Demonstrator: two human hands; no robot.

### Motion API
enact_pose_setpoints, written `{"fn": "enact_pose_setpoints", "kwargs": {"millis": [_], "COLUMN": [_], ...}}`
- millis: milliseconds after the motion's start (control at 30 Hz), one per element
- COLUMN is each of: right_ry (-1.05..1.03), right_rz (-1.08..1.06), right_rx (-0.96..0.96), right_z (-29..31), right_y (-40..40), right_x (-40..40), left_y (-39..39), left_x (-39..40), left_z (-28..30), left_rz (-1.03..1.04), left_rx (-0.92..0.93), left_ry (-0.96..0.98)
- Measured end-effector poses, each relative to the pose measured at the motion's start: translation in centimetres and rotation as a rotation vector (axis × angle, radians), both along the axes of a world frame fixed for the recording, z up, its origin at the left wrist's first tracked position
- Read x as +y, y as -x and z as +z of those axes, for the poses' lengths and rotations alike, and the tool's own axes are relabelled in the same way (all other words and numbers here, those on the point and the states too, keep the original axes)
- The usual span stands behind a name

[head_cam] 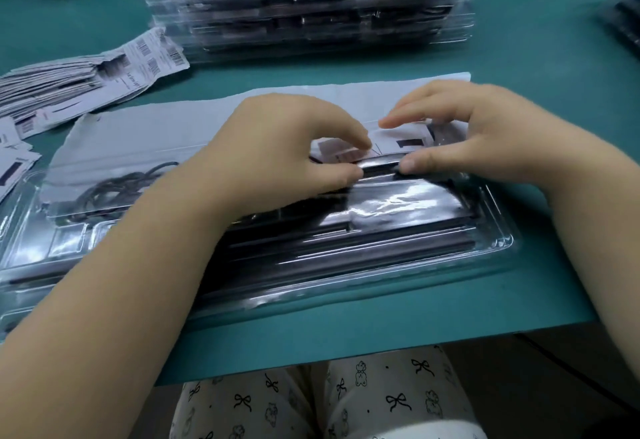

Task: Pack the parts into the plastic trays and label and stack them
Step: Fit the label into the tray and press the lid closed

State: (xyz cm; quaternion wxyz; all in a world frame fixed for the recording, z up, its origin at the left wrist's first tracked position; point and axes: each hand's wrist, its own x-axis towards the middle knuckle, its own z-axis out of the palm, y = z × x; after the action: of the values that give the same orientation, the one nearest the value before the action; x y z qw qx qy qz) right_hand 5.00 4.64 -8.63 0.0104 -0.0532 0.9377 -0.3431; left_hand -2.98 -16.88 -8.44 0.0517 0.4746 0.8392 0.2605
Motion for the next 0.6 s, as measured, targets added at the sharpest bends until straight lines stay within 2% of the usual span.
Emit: {"fn": "enact_pose_setpoints", "kwargs": {"millis": [100, 300, 467, 600], "right_ry": [-0.012, -0.126, -0.148, -0.077], "right_rz": [-0.02, 0.009, 0.004, 0.019], "right_rx": [-0.014, -0.036, -0.039, -0.092], "right_z": [-0.19, -0.18, -0.64, -0.67], "right_y": [0.07, -0.08, 0.0, -0.1], "right_x": [-0.04, -0.46, -0.68, -0.5], "left_y": [0.38, 0.4, 0.4, 0.78], "left_x": [-0.66, -0.77, -0.35, -0.11], "left_z": [0.25, -0.02, -0.49, -0.62], "left_rz": [0.004, 0.052, 0.141, 0.114], "left_rx": [-0.197, -0.055, -0.208, -0.147], "left_ry": [-0.031, 0.069, 0.059, 0.122]}}
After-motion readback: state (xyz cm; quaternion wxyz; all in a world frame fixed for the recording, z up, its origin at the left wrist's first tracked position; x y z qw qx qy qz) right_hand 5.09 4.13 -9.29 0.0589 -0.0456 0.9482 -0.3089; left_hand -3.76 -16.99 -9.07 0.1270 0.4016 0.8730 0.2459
